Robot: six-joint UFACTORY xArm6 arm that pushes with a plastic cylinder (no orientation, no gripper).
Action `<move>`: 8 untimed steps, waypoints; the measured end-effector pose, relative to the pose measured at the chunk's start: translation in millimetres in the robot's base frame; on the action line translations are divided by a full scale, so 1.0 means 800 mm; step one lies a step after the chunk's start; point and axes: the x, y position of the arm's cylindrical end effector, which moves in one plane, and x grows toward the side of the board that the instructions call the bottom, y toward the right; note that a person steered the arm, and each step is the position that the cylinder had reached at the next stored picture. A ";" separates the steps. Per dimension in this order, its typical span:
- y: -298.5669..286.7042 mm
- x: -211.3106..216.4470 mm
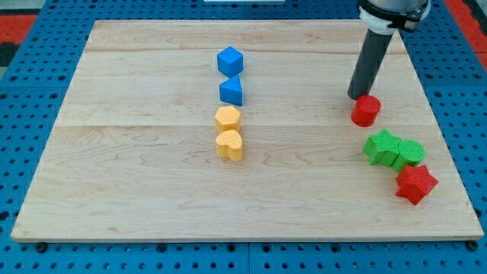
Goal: Push the red circle towards the green star
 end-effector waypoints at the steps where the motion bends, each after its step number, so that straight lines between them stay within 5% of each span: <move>1: -0.016 0.000; 8: -0.123 -0.016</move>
